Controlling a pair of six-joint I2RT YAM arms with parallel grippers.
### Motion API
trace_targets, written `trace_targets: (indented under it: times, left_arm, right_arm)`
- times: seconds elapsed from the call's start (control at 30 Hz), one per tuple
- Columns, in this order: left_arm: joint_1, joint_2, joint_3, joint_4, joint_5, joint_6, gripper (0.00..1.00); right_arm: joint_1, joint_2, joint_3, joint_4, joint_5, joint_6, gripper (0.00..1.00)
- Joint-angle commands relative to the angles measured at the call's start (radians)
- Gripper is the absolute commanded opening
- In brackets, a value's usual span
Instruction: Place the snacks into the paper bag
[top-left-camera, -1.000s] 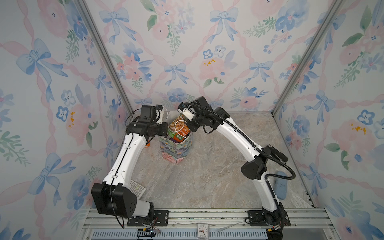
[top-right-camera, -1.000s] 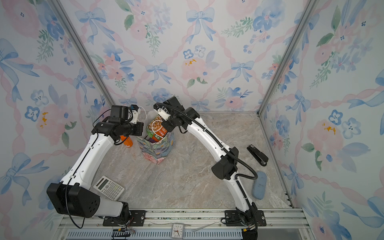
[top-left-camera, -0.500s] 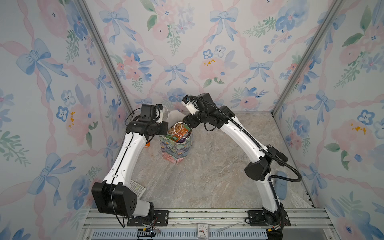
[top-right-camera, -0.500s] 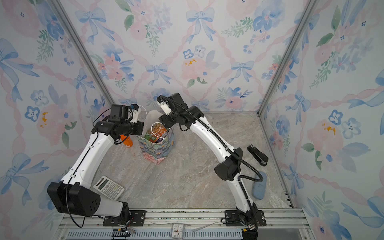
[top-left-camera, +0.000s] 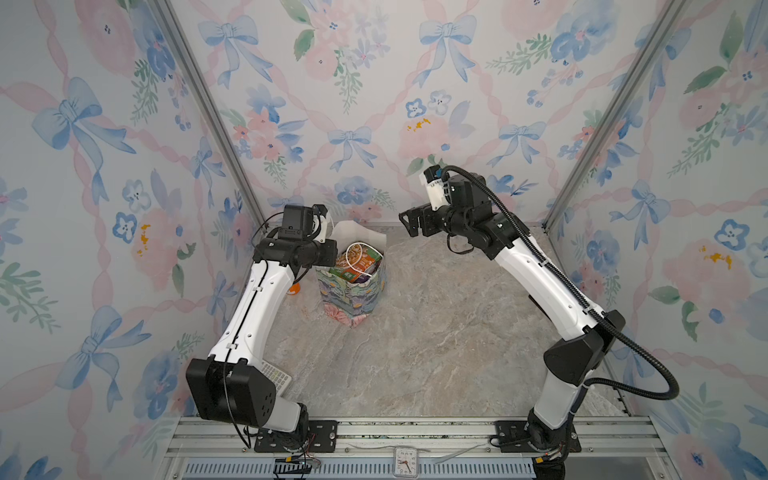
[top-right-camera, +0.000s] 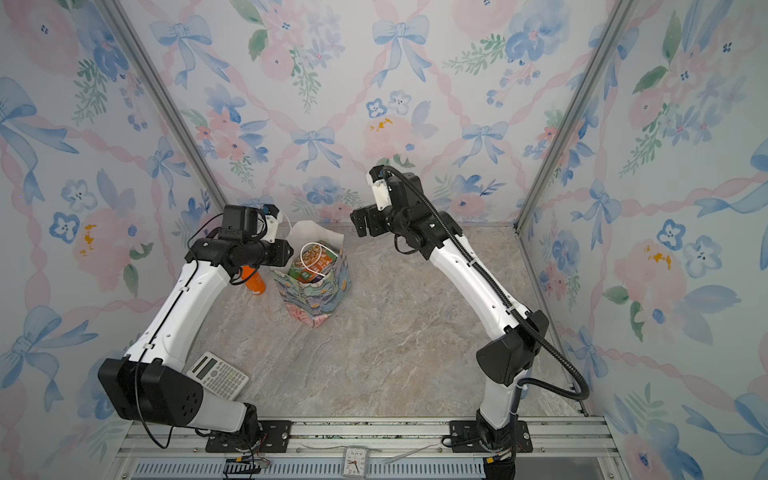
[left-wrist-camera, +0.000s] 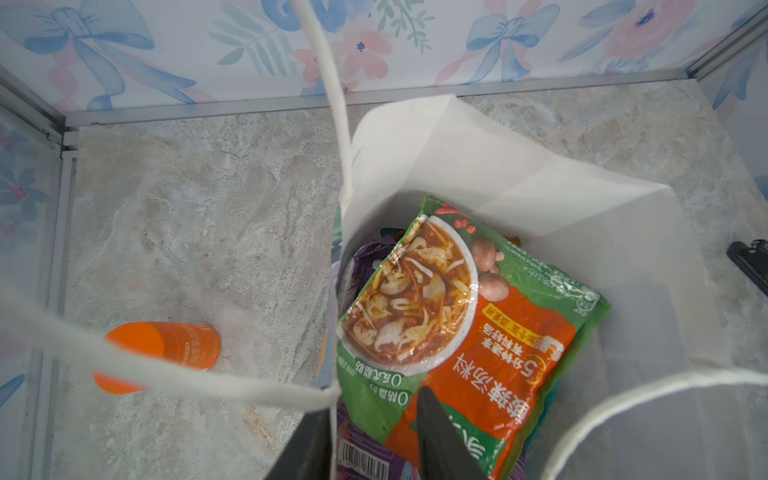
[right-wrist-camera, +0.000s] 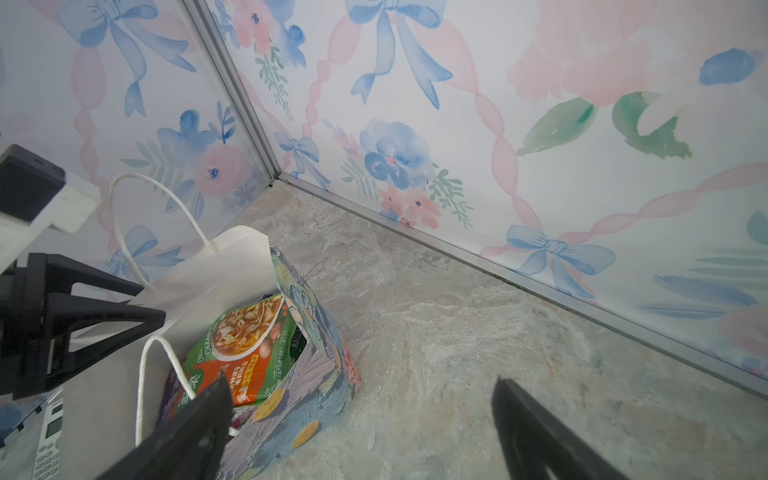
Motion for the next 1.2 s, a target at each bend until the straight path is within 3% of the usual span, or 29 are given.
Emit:
trace_targets:
  times: [0.0, 0.1, 0.17, 0.27, 0.43, 0.6, 0.9, 1.03, 1.17]
  left_arm:
    - [0.000, -0.022, 0.000, 0.021, 0.005, 0.000, 0.46]
    - [0.000, -0.034, -0.001, 0.026, 0.001, -0.003, 0.76]
    - [0.000, -0.044, -0.007, 0.032, -0.006, -0.004, 0.80]
    - [0.000, -0.072, -0.016, 0.046, -0.015, -0.010, 0.98]
    - [0.000, -0.167, -0.079, 0.112, -0.064, -0.037, 0.98]
    - [0.000, -0.372, -0.243, 0.261, -0.135, -0.091, 0.98]
    - [-0.001, -0.883, -0.863, 0.859, -0.217, -0.197, 0.98]
    - [-0.001, -0.937, -1.009, 0.939, -0.266, -0.193, 0.98]
    - [-0.001, -0.902, -1.131, 1.022, -0.299, -0.156, 0.98]
  right_arm:
    - [-0.021, -0.067, -0.077, 0.083, -0.022, 0.048, 1.00]
    - [-0.041, -0.105, -0.131, 0.103, -0.024, 0.062, 1.00]
    - [-0.054, -0.128, -0.164, 0.115, -0.024, 0.066, 0.99]
    - [-0.074, -0.163, -0.211, 0.127, -0.019, 0.072, 0.98]
    - [-0.107, -0.221, -0.310, 0.159, -0.010, 0.076, 0.97]
    - [-0.150, -0.301, -0.456, 0.237, -0.006, 0.073, 0.97]
    - [-0.238, -0.559, -0.963, 0.492, 0.194, -0.022, 0.97]
    - [-0.261, -0.656, -1.178, 0.617, 0.309, -0.076, 0.97]
    - [-0.292, -0.713, -1.372, 0.795, 0.345, -0.126, 0.97]
